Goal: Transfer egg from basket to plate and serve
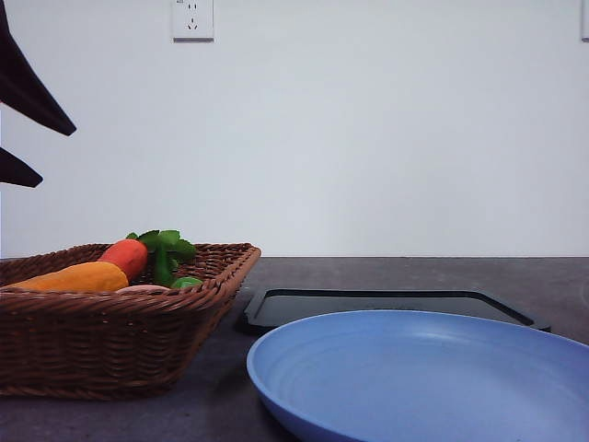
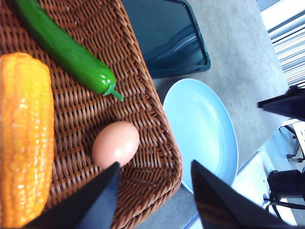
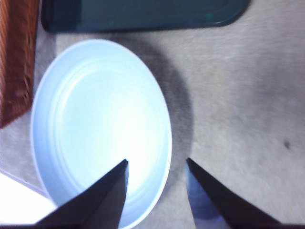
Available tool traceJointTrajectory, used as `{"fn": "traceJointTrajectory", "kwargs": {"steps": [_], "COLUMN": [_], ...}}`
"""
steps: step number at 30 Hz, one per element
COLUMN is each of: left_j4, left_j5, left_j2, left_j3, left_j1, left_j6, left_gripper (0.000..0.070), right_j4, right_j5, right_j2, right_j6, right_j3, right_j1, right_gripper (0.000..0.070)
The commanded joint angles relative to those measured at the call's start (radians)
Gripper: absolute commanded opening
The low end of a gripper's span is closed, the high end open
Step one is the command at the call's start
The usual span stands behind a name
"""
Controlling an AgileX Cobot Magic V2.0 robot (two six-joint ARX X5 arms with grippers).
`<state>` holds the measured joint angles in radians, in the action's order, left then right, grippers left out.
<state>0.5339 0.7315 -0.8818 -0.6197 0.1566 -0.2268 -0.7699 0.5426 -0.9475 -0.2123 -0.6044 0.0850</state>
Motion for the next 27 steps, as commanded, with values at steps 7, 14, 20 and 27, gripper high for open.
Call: {"fn": "traceJointTrajectory", "kwargs": {"steps": [7,14,20,27], "left_j4": [-0.008,-0.002,0.005,0.020], "left_j5": [0.005,0.005,0.005,0.005], "left_j2": [-0.007,-0.007,-0.007,-0.007], "left_j3": [-0.017,-0.017,-0.017,-0.017], "left_j1": [0.003,0.003,0.003,0.009], "left_j6": [0.013,0.013,0.014,0.029], "left_gripper": [0.0328,0.0327,0.0326,0.0334], "right_j4": [0.115,0.204,0.259,0.262], "right_j5": [-0.029,-0.019,-0.019,-0.027], "right_j2": [-0.161,-0.282,-0.339,-0.365], "right_j6": [0.001,-0.016,-0.021,-0.023], "right_j3": [0.043,0.044,0.044,0.043], "right_j1": [0.081,0.140,0.166,0.168], "right_gripper": [0.0245,0.0203,0.0095,0.0000]}}
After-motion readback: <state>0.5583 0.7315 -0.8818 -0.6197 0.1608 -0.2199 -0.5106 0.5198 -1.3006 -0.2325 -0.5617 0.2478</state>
